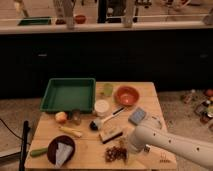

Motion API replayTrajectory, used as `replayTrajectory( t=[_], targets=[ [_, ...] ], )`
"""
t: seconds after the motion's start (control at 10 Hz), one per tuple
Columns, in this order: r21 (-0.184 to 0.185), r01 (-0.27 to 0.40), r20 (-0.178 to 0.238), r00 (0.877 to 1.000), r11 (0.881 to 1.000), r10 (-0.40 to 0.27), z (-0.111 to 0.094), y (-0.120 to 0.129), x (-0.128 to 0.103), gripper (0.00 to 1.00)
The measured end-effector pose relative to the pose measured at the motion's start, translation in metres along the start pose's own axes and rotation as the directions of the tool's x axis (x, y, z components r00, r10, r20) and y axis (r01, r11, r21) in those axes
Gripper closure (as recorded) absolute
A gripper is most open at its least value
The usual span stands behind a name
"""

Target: Place grapes in paper cup

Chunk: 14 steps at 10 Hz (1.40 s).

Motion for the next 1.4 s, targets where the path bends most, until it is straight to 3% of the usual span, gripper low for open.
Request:
replayTrajectory(
  t=[0.1, 0.2, 0.6, 1.0, 1.4],
  targets=[
    [0.002, 0.000, 0.001, 1.000, 1.000, 0.000, -0.004, -0.001, -0.001, 0.94],
    [-0.004, 0.002, 0.000, 1.000, 1.000, -0.002, -0.004, 0.002, 0.000, 0.97],
    [-0.003, 0.010, -0.006, 1.000, 1.000, -0.010, -0.009, 0.007, 0.006, 0.98],
    [0.037, 0.061, -0.004, 0.998, 0.997, -0.061, -0.035, 0.012, 0.004, 0.98],
    [0.052, 0.103, -0.003, 0.995, 0.993, -0.103, -0.049, 0.014, -0.004, 0.98]
  ],
)
